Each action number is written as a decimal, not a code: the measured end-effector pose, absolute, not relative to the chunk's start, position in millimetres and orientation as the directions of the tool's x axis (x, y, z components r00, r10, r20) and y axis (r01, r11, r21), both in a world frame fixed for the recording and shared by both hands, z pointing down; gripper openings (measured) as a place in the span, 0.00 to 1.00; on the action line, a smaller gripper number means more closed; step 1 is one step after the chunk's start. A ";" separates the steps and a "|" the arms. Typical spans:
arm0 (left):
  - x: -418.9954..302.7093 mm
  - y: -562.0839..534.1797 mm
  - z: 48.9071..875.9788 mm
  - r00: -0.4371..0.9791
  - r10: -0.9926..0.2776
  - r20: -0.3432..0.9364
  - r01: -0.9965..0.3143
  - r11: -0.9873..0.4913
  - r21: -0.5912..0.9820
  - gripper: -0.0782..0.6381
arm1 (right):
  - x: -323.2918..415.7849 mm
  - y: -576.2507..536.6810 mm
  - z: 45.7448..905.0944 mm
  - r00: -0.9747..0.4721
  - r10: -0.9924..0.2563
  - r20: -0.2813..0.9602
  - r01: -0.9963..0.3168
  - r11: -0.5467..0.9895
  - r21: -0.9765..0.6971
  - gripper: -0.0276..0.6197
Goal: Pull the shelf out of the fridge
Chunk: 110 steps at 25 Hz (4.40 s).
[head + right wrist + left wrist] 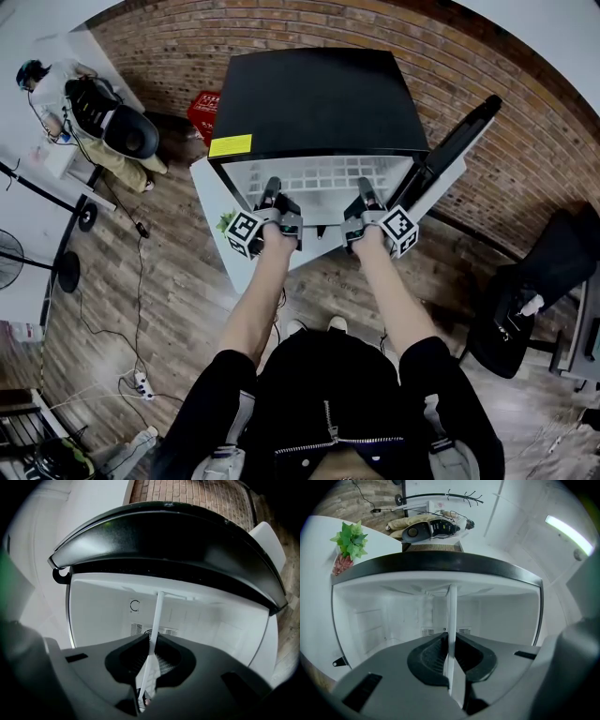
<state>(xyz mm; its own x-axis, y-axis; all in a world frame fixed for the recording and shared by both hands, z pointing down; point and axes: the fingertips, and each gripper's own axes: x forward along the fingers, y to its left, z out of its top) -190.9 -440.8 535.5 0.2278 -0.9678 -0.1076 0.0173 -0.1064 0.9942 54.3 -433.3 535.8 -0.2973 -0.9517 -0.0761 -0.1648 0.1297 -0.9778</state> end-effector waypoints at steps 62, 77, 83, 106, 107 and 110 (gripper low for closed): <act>-188.8 -353.5 543.4 0.284 -0.952 -0.116 0.020 -0.115 0.993 0.16 | 55.0 -348.5 543.4 -0.396 -0.916 -0.061 -0.147 0.128 -0.981 0.10; -188.1 -332.3 546.8 0.315 -0.943 -0.105 0.024 -0.103 0.994 0.16 | 53.7 -327.2 544.8 -0.397 -0.916 -0.060 -0.144 0.127 -0.981 0.10; -185.0 -315.2 545.2 0.339 -0.934 -0.109 0.009 -0.112 0.994 0.16 | 57.3 -311.0 544.4 -0.395 -0.916 -0.064 -0.143 0.131 -0.981 0.10; -176.8 -242.9 547.3 0.417 -0.901 -0.116 0.021 -0.118 0.993 0.16 | 65.1 -235.5 552.0 -0.393 -0.917 -0.062 -0.149 0.131 -0.980 0.10; -177.4 -238.7 546.4 0.417 -0.902 -0.116 0.021 -0.118 0.993 0.16 | 64.4 -231.3 550.6 -0.396 -0.916 -0.065 -0.146 0.132 -0.980 0.10; -178.4 -222.8 542.2 0.419 -0.900 -0.117 0.020 -0.120 0.993 0.16 | 61.9 -215.2 549.6 -0.403 -0.912 -0.071 -0.132 0.135 -0.982 0.10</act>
